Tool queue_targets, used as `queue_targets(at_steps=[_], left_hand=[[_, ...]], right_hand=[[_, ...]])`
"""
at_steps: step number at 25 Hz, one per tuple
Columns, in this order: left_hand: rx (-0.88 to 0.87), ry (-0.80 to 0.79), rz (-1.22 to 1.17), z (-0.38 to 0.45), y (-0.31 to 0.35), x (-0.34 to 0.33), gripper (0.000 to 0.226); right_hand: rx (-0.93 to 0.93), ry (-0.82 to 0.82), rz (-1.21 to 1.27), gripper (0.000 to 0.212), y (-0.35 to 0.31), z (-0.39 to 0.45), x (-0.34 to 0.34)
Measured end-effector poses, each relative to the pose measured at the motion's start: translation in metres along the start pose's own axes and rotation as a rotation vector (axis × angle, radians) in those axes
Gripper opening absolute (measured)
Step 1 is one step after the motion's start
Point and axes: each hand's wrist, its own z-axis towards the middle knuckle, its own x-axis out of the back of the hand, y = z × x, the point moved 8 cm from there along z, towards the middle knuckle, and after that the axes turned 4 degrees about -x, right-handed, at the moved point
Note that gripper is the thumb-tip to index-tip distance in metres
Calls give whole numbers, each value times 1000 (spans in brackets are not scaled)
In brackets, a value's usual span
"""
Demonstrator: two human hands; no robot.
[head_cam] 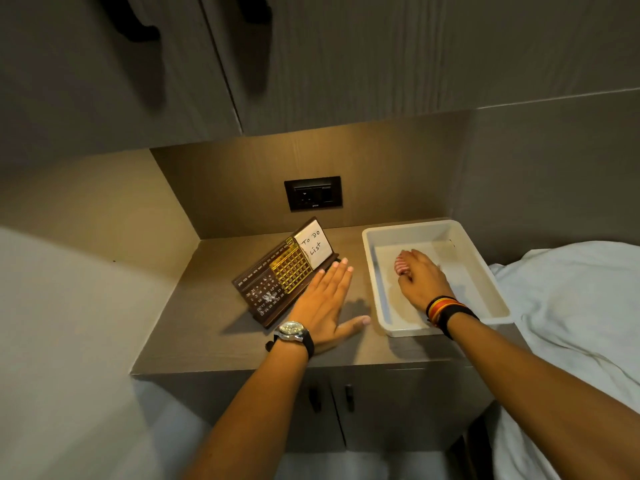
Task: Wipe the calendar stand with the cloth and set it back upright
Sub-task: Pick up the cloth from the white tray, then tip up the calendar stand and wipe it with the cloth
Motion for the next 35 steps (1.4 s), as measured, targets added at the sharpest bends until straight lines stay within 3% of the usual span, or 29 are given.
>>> queue_targets(at_steps=[4,8,14,18,24,30,35], left_hand=[[-26,18,97,-29,-57,48,106],[-61,4,177,-51,-123,86,118],[-183,-197,250,-53,-190,85,150],[-250,-275,108,-34,-196,66,159],[-274,-195,-1,-27,-184,59,144],[-217,-126,-93,-31,-171,59,142],[-181,-125,-123,-34,-172,57,144]], right_hand=[[81,177,260,54,-75,-17,7],[110,126,414,62,-151,-43,-42],[13,133,647,68,-201,-77,-127],[-63,148,699,70,-207,-84,-171],[-60,147,632,76,-214,-84,-184],[-142,208,767,63,-213,-75,-166],[12,121,675,68,-216,-113,-185]])
